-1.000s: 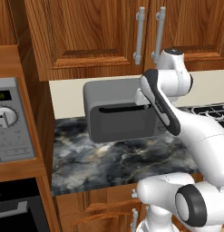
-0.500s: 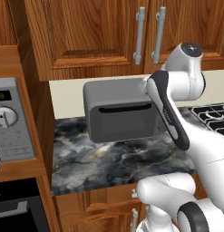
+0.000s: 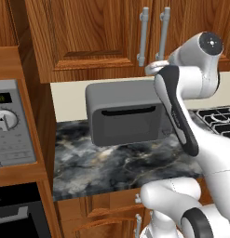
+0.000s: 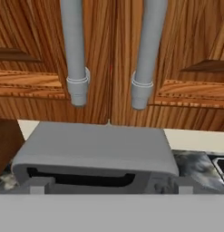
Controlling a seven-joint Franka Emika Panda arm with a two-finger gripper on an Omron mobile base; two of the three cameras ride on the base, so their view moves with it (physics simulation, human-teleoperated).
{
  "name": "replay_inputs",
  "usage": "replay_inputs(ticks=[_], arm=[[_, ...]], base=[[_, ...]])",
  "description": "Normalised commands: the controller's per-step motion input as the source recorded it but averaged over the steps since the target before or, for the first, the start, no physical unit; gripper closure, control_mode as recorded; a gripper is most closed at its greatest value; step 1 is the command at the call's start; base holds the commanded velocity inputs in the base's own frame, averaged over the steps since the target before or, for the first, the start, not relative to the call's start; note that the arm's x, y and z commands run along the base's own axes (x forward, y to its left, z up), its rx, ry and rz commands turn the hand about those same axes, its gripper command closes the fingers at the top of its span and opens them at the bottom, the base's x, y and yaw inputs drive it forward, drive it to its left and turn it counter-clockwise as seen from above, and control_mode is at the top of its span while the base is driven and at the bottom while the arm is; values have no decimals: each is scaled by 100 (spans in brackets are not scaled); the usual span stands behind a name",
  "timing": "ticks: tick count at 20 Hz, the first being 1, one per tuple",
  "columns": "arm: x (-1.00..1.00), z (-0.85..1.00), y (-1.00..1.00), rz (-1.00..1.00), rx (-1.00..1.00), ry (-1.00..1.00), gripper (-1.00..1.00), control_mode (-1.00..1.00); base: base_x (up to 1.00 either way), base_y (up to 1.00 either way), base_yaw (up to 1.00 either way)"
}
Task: The dining table condiment station is running low on condiment bottle. Refill the condiment station by opening the cabinet and taking the condiment bottle from the cabinet and placing it on the dining table.
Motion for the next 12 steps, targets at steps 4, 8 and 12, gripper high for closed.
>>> replay_inputs(ticks=[4,8,12], arm=[[0,72,-5,-3,0,-12,-100,-100],[7,57,-8,-1,0,-2,-100,-100],[12,29,-30,-1,6,0,-100,-100]], base=[[0,0,0],[0,0,0],[0,0,0]])
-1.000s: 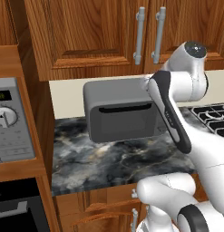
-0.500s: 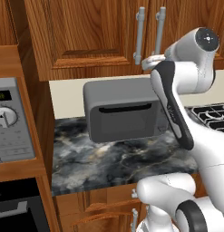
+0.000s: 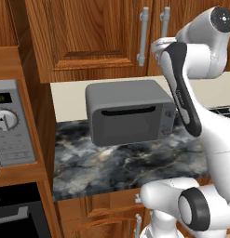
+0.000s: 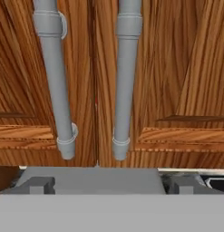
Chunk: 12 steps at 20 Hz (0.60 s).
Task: The dining table condiment station is running low on condiment bottle. Refill the condiment station by opening the cabinet and taking the condiment bottle from the cabinet and placing it on the dining table.
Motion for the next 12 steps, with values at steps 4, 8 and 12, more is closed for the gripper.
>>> replay_inputs(ticks=[4,8,12], arm=[[36,1,-35,-1,9,0,-100,-100],[48,0,-5,0,4,-1,-100,-100],[51,0,0,0,0,-6,-100,-100]], base=[[0,0,0],[0,0,0],[0,0,0]])
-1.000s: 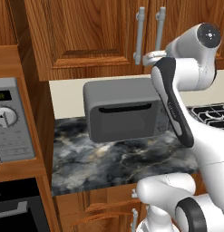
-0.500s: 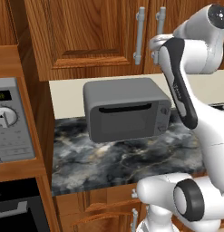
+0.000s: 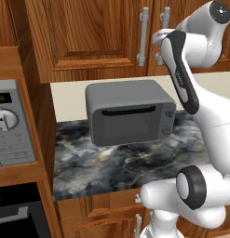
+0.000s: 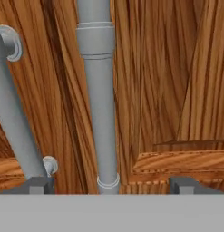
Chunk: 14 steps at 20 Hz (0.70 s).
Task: The dining table condiment station is running low on condiment bottle. Refill the condiment station by opening the cabinet and taking the condiment bottle from the cabinet and placing it on the dining table.
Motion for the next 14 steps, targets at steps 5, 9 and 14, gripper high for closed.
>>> replay_inputs(ticks=[5,9,14], arm=[[60,-3,0,0,0,-3,-100,-100],[59,-17,0,0,0,-3,-100,-100],[55,-35,0,0,0,-11,-100,-100]], base=[[0,0,0],[0,0,0],[0,0,0]])
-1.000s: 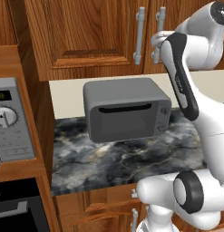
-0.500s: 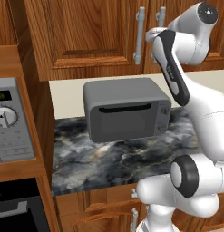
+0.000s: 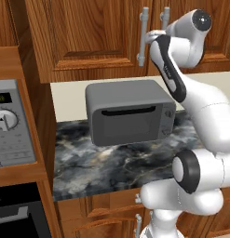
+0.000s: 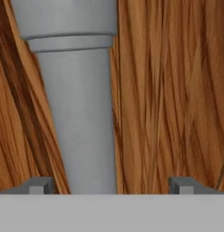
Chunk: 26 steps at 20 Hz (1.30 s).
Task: The dining table condiment station is running low on condiment bottle. Refill the condiment station by opening the cabinet and taking the condiment bottle from the cabinet and placing it on the dining table.
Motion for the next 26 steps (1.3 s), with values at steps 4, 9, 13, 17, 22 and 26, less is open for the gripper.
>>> replay_inputs(ticks=[4,9,13,17,22,26], arm=[[66,-49,0,0,0,-19,100,-100],[53,-37,0,0,0,-18,100,-100],[5,-8,0,0,0,-7,100,-100],[0,0,0,0,0,0,100,-100],[-7,0,13,4,-5,12,100,-100],[-64,1,0,0,-5,9,100,-100]], base=[[0,0,0],[0,0,0],[0,0,0],[0,0,0],[0,0,0],[0,0,0]])
